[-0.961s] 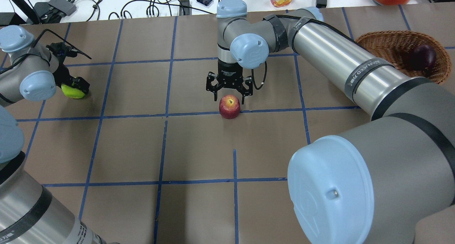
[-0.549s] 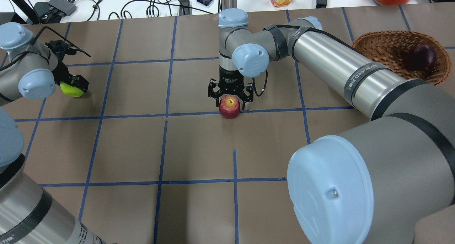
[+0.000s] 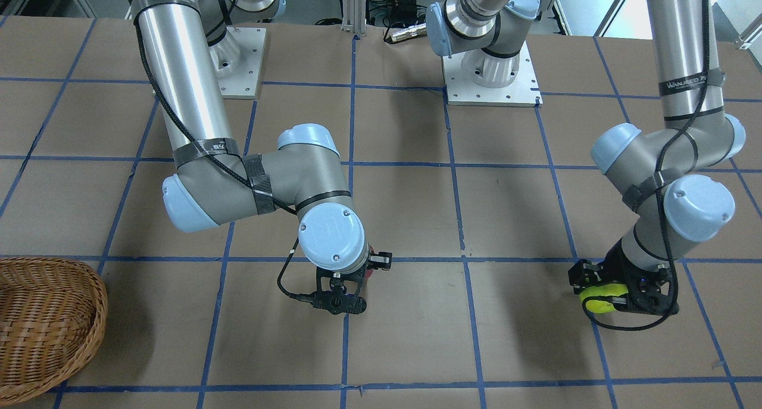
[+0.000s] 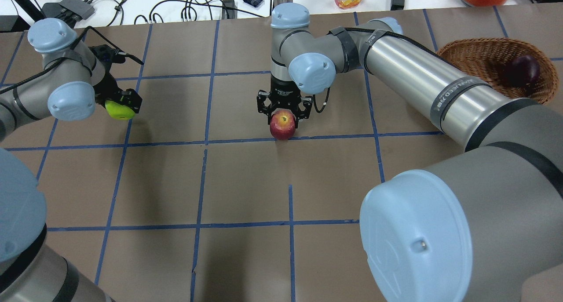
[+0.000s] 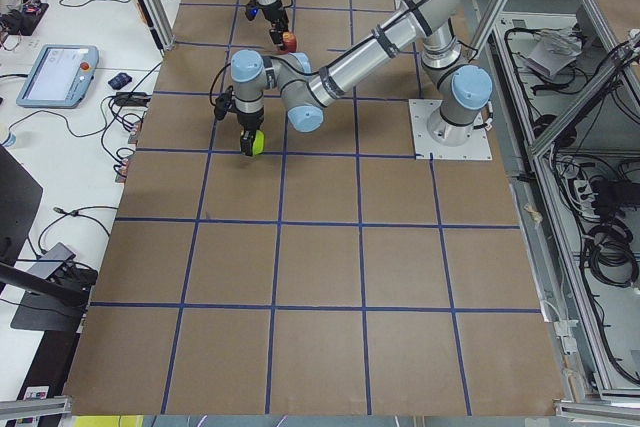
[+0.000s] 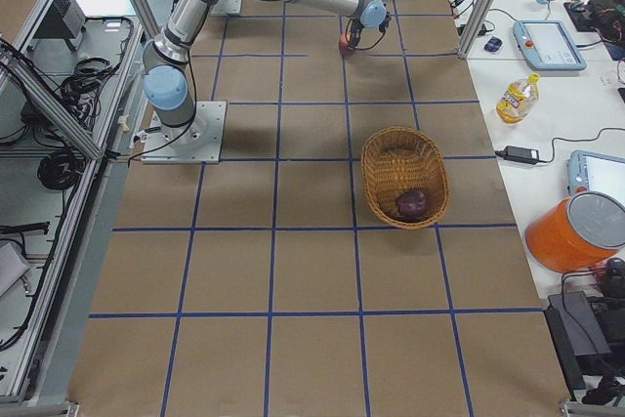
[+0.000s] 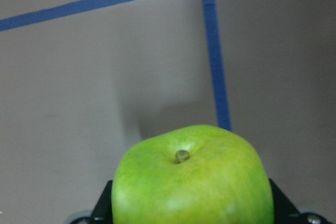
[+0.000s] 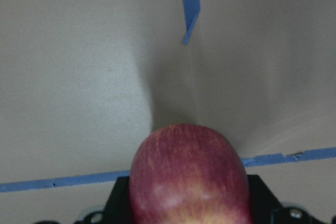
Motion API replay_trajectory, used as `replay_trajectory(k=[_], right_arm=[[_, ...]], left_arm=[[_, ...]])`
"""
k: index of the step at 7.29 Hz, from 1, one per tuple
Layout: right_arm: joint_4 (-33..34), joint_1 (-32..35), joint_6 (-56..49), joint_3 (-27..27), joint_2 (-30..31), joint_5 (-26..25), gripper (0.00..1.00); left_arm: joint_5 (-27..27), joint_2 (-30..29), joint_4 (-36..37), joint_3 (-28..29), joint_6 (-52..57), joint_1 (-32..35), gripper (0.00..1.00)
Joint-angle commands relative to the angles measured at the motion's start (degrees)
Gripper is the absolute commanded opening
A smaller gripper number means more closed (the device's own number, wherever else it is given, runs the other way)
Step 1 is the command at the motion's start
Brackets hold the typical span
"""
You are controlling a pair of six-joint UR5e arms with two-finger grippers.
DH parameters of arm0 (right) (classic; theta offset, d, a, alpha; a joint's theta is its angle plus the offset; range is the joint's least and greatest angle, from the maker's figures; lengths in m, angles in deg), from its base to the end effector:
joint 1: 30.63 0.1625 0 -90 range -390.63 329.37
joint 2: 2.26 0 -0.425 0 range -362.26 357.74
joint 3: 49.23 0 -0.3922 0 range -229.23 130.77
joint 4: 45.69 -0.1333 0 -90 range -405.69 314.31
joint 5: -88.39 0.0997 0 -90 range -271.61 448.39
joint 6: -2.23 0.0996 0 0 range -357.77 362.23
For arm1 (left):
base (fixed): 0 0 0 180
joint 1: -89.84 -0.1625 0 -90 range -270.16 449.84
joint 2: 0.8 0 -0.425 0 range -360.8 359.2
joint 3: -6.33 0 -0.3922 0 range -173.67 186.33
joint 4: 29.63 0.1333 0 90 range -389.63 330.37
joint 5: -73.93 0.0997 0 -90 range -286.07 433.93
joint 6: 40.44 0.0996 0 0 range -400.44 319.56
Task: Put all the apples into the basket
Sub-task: 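Carry the red-yellow apple to the basket while the left gripper moves the green apple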
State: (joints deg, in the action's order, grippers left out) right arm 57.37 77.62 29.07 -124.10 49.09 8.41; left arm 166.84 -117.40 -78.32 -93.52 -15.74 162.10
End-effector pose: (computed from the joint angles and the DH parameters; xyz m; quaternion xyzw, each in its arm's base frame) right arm 0.3639 -0.6226 0.2233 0.0822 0.9887 0.1172 0.0455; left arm 0.0648 -0.6234 0.2188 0.0596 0.9970 -0.0303 0.0390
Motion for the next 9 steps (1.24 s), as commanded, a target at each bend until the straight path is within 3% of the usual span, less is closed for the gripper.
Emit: replay_trajectory(k=[1,4,7,9], right_arm=[[-4.23,-5.64,0.05,2.44,4.45,-0.87,0.0],[-13.73,-21.02,-8.11,9.19,7.54,-1.56,0.0],[-15.87,-32.62,-27.48,10.97,7.1,-11.74,0.0],[-13.07,-37.74,-41.04,10.8,4.92,-17.29,0.0]], left_arm=[[-0.1,2.25,0.69,-4.63,-12.77,6.11,0.3],[0.43,-0.2,5.41,-2.11,-44.29,24.18,0.3],[-0.27,-2.04,5.44,0.53,-68.48,37.75,0.32],[0.07,-2.66,5.35,-0.07,-71.63,41.47,0.33]])
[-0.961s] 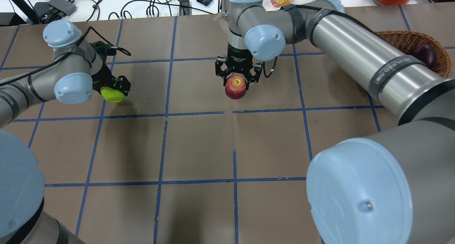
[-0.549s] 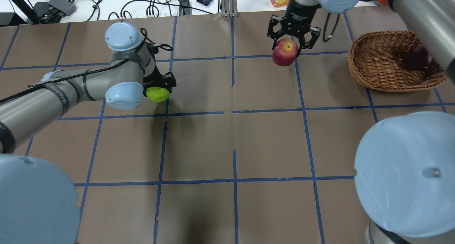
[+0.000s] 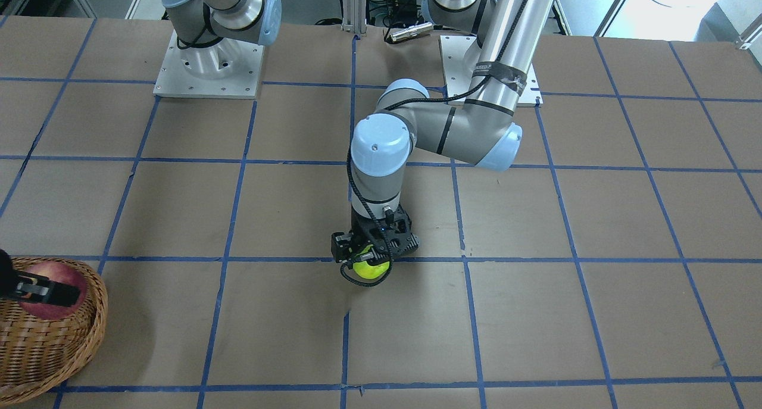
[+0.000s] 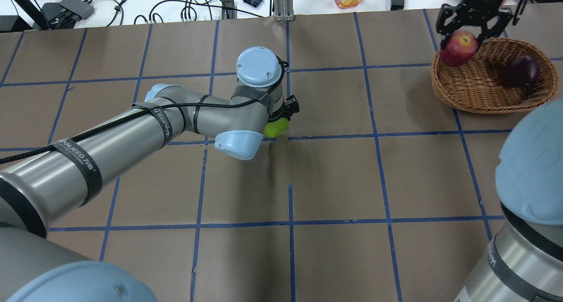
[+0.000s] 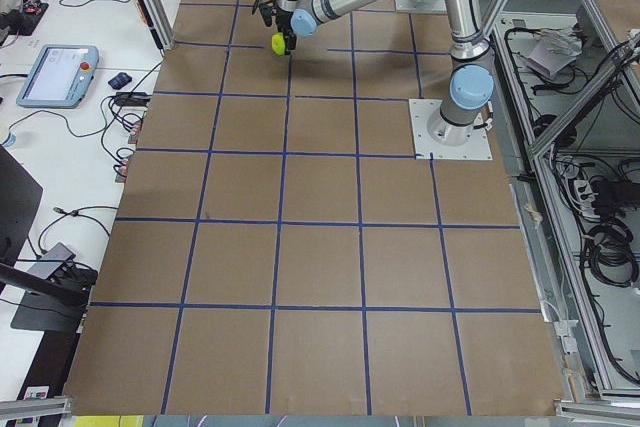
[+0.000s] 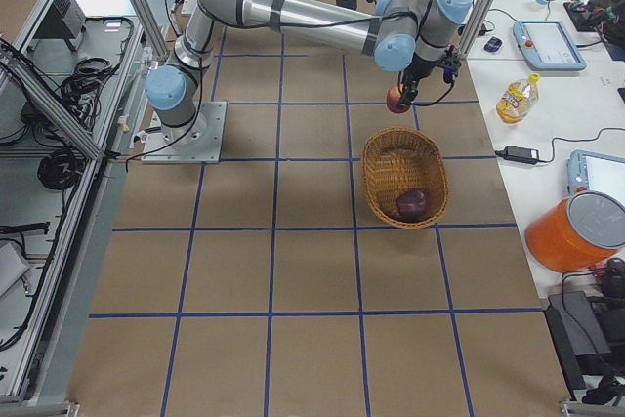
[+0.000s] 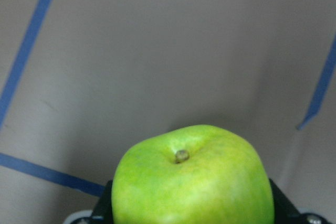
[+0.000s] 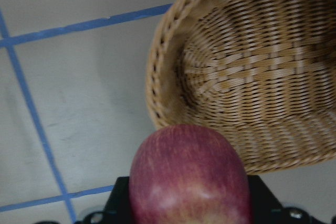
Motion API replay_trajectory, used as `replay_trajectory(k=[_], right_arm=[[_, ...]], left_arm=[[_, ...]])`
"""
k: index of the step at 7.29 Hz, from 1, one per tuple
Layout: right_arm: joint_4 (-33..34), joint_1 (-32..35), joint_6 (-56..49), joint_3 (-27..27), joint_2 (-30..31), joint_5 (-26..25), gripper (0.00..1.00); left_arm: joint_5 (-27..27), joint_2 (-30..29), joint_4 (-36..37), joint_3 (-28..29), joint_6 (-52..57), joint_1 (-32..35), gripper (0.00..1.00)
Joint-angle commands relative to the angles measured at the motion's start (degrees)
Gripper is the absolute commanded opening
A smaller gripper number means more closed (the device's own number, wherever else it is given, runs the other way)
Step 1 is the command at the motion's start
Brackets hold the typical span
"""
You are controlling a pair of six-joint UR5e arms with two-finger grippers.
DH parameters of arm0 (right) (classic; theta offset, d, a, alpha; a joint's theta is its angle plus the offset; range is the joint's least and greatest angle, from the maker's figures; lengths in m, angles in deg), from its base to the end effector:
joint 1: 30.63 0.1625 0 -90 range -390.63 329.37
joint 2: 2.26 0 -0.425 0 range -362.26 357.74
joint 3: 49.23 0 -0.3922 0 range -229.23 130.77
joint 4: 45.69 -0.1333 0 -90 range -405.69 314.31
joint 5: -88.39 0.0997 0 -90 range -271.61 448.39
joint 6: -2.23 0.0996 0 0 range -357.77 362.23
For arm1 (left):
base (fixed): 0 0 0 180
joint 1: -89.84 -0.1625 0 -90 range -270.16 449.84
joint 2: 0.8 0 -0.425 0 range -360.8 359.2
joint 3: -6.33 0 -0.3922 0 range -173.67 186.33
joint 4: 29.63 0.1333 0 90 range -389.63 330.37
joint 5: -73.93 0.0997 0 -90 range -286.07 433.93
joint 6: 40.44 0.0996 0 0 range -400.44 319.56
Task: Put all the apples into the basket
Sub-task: 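Carry the red-yellow apple to the basket while the left gripper moves the green apple, then release the green apple and raise the left gripper while the right gripper returns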
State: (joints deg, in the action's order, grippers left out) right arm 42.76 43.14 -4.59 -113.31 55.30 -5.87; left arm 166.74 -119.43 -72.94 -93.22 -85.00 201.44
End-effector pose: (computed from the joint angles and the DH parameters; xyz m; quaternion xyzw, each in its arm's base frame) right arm -0.0754 -0.7096 0.3643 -0.0792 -0.9937 -0.0763 0.0223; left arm -0.3496 -0.5341 0.2095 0.2002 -0.9766 0.0755 0.0200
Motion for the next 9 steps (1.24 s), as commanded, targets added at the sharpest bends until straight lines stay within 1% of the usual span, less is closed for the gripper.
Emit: replay_trajectory(k=[1,2,3,4,5,6,7,8,9], right_arm=[[3.82,-4.85,-9.69,0.01,-3.22,-5.21,0.0],[7.41,-5.82,-12.76,-0.08,-5.15,-7.58,0.0],[9.71,-7.14,-15.66,-0.17,-6.65,-8.56,0.0],[12.43,-7.93,-17.08,-0.26,-7.97,-8.57,0.0],[12.54,-7.94,-16.66,-0.17,-8.77,-7.79,0.0],[12.28,-7.94,-16.39,-0.17,-9.65,-7.7,0.0],[11.76,-7.94,-16.3,-0.08,-10.35,-7.17,0.0],[11.75,-7.94,-16.3,-0.08,-10.45,-6.82,0.0],[11.66,-7.94,-16.3,-0.08,-10.62,-6.82,0.0]], left_arm=[[-0.17,-1.34,-0.55,-0.03,-2.73,2.14,0.55],[-0.69,-1.08,-1.16,-0.46,-2.65,2.14,0.65],[-2.09,-0.73,-2.56,0.58,-2.38,1.62,1.0],[-6.54,0.31,-3.1,0.76,-1.77,-0.39,1.0],[-6.76,1.37,-5.8,1.2,-1.42,-1.72,1.0],[-6.85,2.42,-9.66,2.95,0.85,-2.51,1.0],[-6.76,4.17,-17.09,5.75,4.09,-4.17,1.0],[-6.5,6.54,-27.08,9.52,9.6,-5.76,1.0],[-6.24,9.78,-35.45,11.99,15.32,-6.03,1.0]])
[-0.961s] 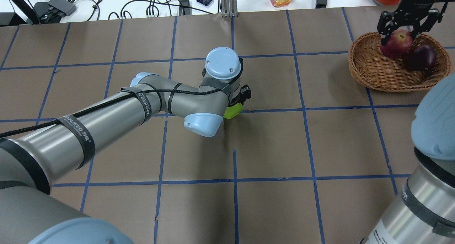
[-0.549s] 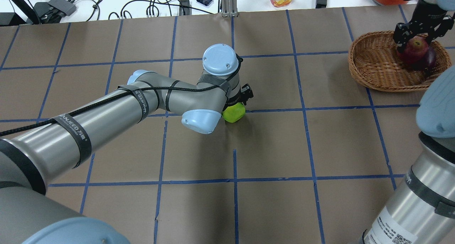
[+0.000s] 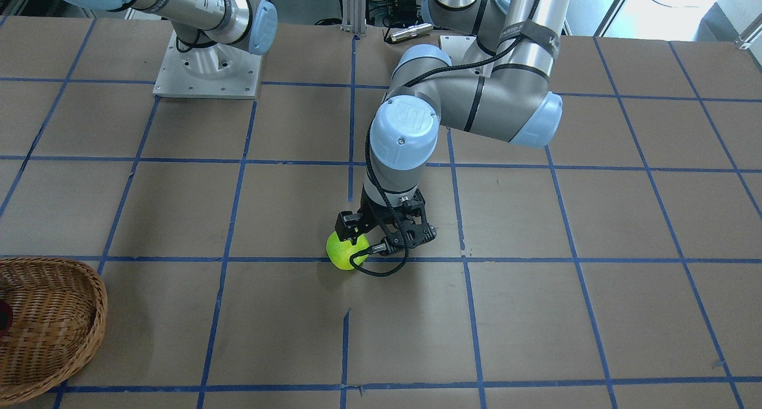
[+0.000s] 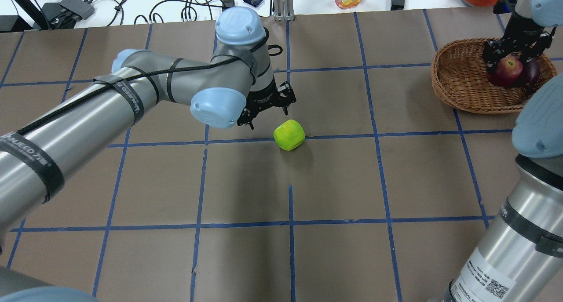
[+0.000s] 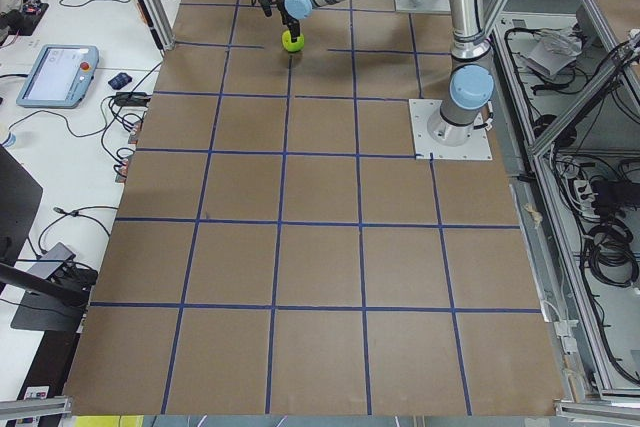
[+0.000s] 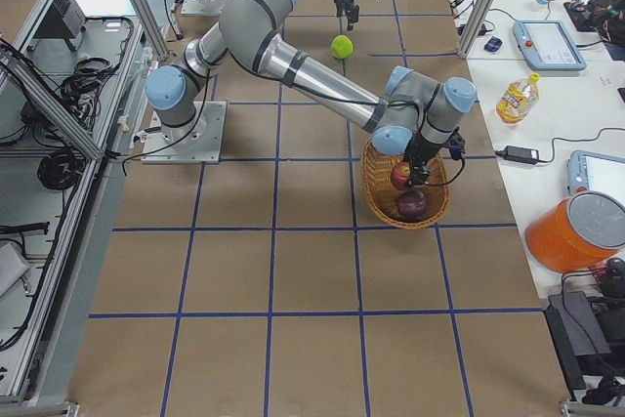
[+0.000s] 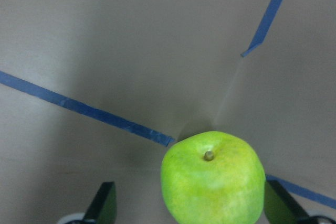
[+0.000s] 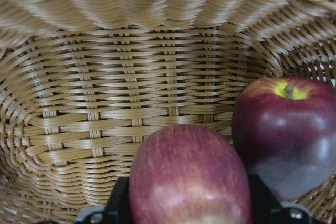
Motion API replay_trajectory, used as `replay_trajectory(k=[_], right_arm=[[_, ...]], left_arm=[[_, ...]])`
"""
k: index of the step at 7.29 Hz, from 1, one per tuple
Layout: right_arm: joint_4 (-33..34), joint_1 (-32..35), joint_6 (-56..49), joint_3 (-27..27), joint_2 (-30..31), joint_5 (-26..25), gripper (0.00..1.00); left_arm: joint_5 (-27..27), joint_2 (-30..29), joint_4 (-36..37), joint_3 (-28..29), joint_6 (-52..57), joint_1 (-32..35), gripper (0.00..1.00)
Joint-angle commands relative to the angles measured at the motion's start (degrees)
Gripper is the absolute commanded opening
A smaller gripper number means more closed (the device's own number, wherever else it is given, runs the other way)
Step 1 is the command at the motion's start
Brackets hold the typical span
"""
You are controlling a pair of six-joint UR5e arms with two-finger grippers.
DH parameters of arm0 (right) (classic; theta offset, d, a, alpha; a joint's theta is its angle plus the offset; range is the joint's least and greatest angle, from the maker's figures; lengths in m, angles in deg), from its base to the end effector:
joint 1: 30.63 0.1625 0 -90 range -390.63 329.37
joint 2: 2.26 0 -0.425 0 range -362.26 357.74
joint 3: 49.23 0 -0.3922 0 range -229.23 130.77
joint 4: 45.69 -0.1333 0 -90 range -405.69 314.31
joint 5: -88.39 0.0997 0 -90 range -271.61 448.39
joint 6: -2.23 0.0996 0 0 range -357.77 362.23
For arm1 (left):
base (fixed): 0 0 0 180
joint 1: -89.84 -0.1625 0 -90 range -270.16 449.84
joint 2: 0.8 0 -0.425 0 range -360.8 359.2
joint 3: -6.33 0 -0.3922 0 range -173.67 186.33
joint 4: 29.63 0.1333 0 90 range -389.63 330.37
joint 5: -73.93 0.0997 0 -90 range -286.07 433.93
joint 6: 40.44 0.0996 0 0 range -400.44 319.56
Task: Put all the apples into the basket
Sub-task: 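Release the green apple and raise the left gripper while the right gripper returns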
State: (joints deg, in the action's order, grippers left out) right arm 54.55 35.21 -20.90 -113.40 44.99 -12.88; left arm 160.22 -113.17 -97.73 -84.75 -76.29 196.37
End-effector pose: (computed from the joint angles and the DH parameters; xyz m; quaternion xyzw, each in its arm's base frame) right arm -0.2037 -0.7321 0.2518 -0.0032 -0.9935 -0.0924 0.0665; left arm -0.3100 -0.5532 0.2974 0.1681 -0.9851 -0.0264 0.0231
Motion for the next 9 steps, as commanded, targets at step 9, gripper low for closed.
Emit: replay_trajectory(k=[9], right_arm=[[-18.12,16.64,14.04,-0.16,11.46,12.47,1.0]], left_arm=[[2.55,21.66,-18.22,2.22,41.18,-12.29,1.0]])
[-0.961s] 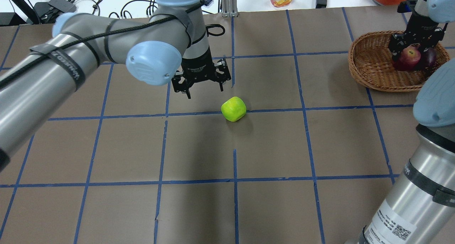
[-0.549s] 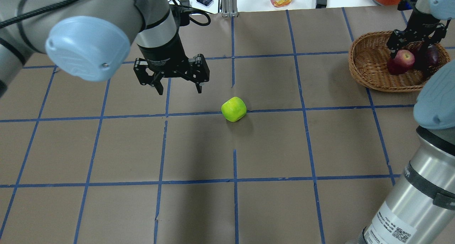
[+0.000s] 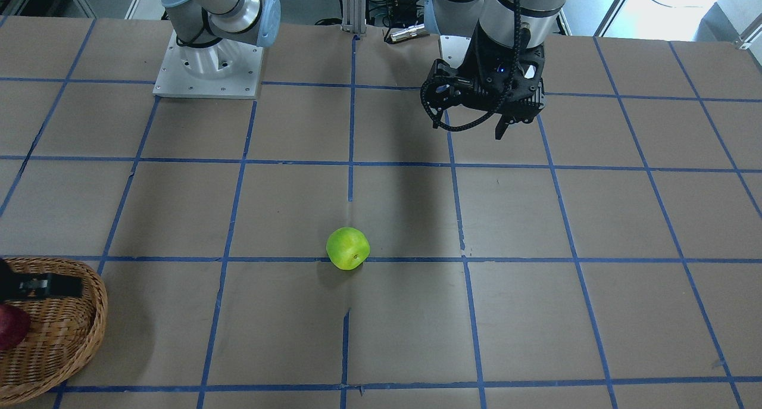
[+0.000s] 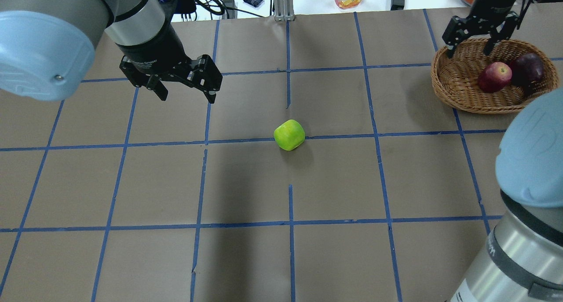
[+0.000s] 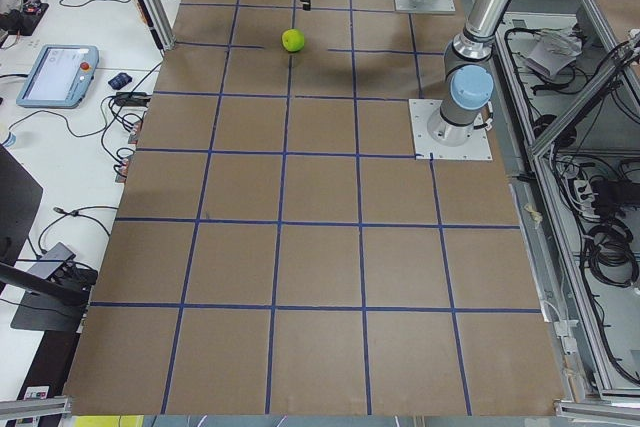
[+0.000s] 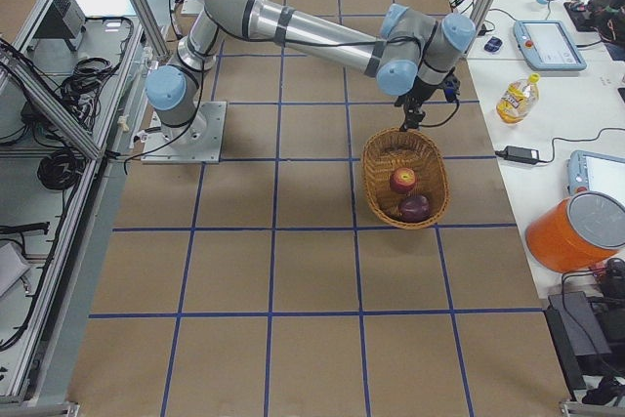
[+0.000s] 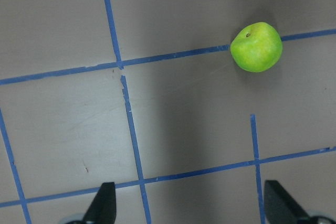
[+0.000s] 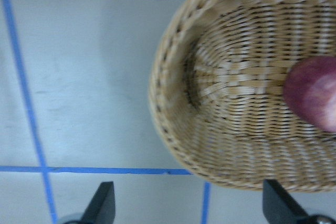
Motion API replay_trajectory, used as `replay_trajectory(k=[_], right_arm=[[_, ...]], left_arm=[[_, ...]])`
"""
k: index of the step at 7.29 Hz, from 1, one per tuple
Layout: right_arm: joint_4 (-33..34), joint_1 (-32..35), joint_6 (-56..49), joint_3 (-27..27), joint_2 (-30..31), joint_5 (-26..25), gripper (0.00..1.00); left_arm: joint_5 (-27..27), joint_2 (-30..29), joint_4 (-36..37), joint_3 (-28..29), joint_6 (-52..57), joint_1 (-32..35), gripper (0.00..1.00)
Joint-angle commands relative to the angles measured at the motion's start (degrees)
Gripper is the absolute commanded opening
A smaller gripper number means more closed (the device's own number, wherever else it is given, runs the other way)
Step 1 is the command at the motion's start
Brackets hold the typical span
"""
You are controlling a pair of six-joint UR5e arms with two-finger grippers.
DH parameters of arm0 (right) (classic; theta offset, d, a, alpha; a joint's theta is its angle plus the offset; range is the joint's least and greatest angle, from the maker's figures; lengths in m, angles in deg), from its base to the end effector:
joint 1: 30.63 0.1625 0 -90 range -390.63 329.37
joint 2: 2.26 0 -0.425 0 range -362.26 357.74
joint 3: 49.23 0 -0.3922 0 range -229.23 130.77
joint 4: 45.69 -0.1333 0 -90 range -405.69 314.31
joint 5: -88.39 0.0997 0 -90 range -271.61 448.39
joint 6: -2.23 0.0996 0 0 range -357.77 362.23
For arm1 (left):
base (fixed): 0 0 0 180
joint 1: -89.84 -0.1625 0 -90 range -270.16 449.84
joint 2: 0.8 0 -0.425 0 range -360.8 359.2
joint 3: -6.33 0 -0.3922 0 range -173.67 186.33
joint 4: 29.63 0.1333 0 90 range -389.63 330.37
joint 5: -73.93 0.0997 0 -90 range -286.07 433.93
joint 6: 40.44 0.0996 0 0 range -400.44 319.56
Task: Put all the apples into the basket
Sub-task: 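Release the green apple and raise the left gripper while the right gripper returns, then lower the right gripper onto the green apple and close it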
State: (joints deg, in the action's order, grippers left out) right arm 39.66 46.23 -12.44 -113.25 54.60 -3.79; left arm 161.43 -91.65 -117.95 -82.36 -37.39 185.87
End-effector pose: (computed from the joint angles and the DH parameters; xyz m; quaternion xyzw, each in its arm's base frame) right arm -0.0327 -0.7099 0.3517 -0.0152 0.9944 0.1044 0.0064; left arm -0.1896 -0.4846 0.4949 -0.0795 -0.9964 0.0181 0.0223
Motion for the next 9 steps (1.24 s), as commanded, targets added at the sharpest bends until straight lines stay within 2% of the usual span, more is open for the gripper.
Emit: replay_trajectory(k=[1,2,3,4,5,7,9], right_arm=[[-3.35,10.54,9.61,-0.41,2.38,5.42,1.0],[-3.26,16.34,12.52,-1.1,2.73,5.7,1.0],[-2.57,21.61,21.6,-1.81,2.56,5.79,1.0],[-2.21,25.06,25.96,-3.03,2.21,5.96,0.99],[0.23,27.1,26.0,-5.04,2.21,5.96,0.97],[8.3,29.83,24.52,-9.96,2.21,6.84,1.0],[16.29,31.59,22.75,-14.71,2.21,10.17,1.0]], left_arm=[[1.53,0.57,1.14,-0.34,2.82,-2.5,1.0],[1.62,0.75,1.04,-1.38,2.48,-2.86,1.0],[1.62,1.54,0.87,-1.91,2.48,-3.21,1.0],[1.62,1.81,-0.61,-1.92,2.48,-3.3,1.0],[1.53,1.9,-0.71,-1.83,2.48,-3.39,1.0],[1.53,1.9,-3.25,-0.69,-1.97,-3.82,1.0],[1.53,1.9,-3.35,-0.69,-4.8,-4.18,1.0]])
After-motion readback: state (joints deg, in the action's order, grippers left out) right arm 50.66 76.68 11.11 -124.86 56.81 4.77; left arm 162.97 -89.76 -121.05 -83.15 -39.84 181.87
